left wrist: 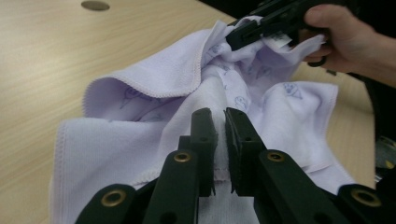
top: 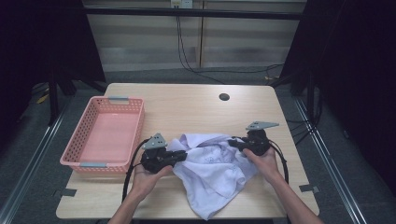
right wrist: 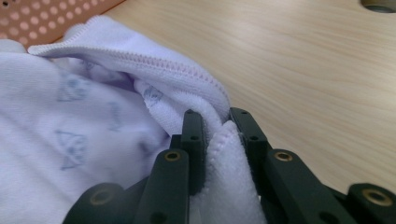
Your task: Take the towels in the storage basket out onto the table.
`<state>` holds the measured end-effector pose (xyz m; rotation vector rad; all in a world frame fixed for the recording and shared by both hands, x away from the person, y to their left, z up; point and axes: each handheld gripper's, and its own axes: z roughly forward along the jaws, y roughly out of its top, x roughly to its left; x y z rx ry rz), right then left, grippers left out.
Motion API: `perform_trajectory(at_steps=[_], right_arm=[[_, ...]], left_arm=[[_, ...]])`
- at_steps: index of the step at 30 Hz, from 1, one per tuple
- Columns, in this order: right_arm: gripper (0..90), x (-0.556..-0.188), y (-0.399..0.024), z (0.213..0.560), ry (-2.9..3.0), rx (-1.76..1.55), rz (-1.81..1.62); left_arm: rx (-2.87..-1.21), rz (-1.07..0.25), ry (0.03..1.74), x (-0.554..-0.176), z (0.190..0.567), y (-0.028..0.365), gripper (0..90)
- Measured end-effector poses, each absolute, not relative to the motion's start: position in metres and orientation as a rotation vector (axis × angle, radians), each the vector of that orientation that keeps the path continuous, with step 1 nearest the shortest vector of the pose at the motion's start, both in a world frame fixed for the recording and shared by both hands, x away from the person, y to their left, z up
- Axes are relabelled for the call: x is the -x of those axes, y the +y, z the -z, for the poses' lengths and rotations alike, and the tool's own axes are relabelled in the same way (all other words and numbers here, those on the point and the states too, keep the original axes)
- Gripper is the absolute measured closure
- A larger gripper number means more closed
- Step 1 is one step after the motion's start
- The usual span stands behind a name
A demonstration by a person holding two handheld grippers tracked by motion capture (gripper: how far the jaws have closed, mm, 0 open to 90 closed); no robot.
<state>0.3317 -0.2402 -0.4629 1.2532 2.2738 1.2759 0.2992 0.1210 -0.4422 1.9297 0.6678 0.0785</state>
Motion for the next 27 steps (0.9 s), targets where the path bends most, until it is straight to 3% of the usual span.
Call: perform_trajectory(at_steps=[9, 13, 18, 20, 21, 22, 24, 25, 27], right_arm=[[74.6, -0.33, -0.261, 0.457, 2.213, -1.295, -1.315], [75.2, -0.33, -0.258, 0.458, 2.23, -1.289, -1.3], [75.3, -0.33, -0.256, 0.458, 2.239, -1.287, -1.309], [75.0, -0.33, -0.255, 0.459, 2.241, -1.287, -1.311], [75.0, -0.33, -0.255, 0.459, 2.241, -1.287, -1.311], [74.7, -0.33, -0.256, 0.46, 2.241, -1.29, -1.315], [74.4, -0.33, -0.257, 0.461, 2.247, -1.293, -1.314], [74.4, -0.33, -0.257, 0.461, 2.247, -1.293, -1.314], [74.0, -0.331, -0.256, 0.462, 2.251, -1.295, -1.317]], left_arm=[[-1.858, -0.08, 0.663, -0.298, 0.428, 0.133, 78.1], [-1.874, -0.071, 0.661, -0.299, 0.426, 0.139, 82.5], [-1.969, -0.047, 0.665, -0.304, 0.439, 0.125, 69.0], [-2.02, -0.034, 0.653, -0.307, 0.449, 0.113, 59.9], [-2.052, -0.034, 0.647, -0.309, 0.453, 0.106, 59.9], [-2.09, -0.021, 0.627, -0.31, 0.46, 0.096, 52.4], [-2.116, -0.02, 0.628, -0.31, 0.466, 0.088, 47.6], [-2.116, -0.02, 0.628, -0.31, 0.466, 0.088, 47.7], [-2.154, -0.071, 0.639, -0.31, 0.469, 0.079, 64.7]])
